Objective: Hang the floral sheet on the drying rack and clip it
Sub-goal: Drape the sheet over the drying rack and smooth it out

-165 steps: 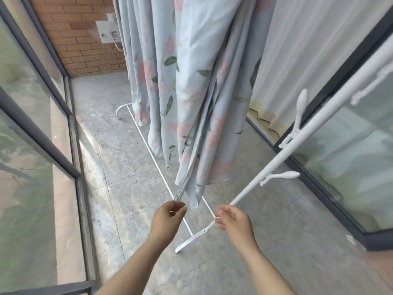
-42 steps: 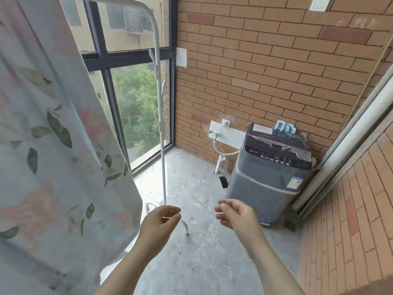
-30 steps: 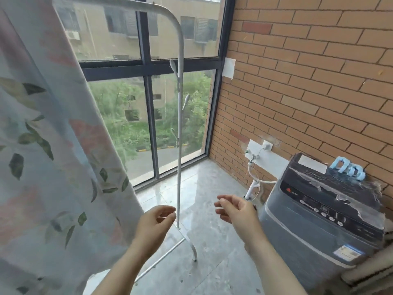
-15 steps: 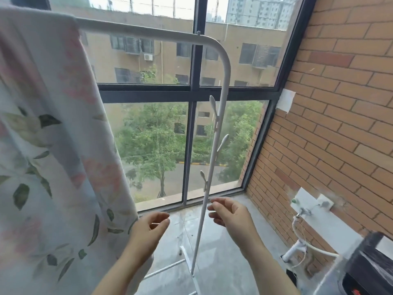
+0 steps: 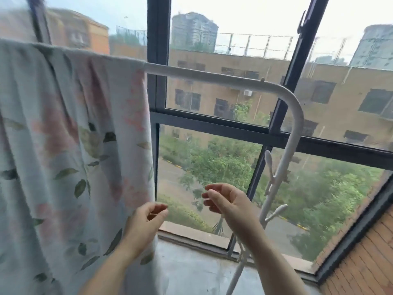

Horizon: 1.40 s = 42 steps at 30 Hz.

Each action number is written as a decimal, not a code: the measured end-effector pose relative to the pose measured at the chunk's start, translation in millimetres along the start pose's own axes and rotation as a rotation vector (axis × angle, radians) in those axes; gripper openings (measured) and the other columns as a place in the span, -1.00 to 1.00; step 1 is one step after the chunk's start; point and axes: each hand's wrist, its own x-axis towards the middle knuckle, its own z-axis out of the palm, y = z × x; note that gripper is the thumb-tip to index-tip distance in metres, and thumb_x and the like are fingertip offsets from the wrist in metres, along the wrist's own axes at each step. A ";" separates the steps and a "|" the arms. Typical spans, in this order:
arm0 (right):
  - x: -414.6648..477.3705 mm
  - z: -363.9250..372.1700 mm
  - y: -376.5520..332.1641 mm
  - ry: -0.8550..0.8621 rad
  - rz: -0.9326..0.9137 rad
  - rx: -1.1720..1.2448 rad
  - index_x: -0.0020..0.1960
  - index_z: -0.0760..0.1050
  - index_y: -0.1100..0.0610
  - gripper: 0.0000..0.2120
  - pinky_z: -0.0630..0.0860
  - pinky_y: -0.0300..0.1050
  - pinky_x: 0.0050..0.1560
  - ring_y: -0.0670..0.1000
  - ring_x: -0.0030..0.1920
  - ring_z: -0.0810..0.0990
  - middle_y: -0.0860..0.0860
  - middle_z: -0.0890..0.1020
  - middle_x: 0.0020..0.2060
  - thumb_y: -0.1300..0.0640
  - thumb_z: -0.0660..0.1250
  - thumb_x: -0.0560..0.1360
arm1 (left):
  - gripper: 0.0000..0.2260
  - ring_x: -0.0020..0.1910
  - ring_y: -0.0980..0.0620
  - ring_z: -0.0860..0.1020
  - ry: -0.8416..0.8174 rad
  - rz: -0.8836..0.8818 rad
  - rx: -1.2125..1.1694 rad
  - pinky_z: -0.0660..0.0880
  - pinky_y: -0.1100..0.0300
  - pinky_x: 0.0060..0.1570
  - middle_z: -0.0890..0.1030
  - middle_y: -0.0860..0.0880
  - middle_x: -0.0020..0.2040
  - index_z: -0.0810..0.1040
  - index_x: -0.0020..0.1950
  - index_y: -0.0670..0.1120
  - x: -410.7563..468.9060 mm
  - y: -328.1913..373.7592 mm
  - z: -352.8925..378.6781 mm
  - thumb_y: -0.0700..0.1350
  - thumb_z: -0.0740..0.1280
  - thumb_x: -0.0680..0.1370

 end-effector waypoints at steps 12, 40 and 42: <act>51.2 -14.2 -94.5 -0.354 -0.419 0.012 0.06 0.58 0.07 -0.86 0.60 -0.17 -0.01 -0.09 -0.10 0.67 -0.01 0.71 -0.12 0.17 0.30 0.53 | -0.89 -0.06 0.14 0.61 0.412 0.141 0.150 0.55 0.16 0.05 0.68 0.08 -0.11 0.64 -0.01 0.03 -14.5 97.0 -46.9 -0.13 0.39 0.50; 145.1 67.1 -212.5 0.015 -0.801 -0.881 0.11 0.63 0.04 -0.79 0.58 -0.12 -0.06 -0.04 -0.08 0.64 -0.04 0.70 -0.02 0.06 0.26 0.56 | -0.69 -0.01 0.14 0.53 0.553 0.345 0.199 0.43 0.38 -0.06 0.58 0.08 0.02 0.48 0.25 -0.08 73.4 199.4 -123.8 0.01 0.33 0.55; 146.5 68.4 -209.4 0.091 -0.805 -0.870 0.08 0.64 -0.03 -0.81 0.58 -0.12 -0.09 -0.07 -0.11 0.64 -0.10 0.70 -0.07 0.05 0.28 0.55 | -0.70 0.02 0.11 0.53 0.534 0.310 0.196 0.44 0.27 0.01 0.59 0.07 0.05 0.48 0.23 -0.05 79.3 196.8 -128.2 0.04 0.32 0.55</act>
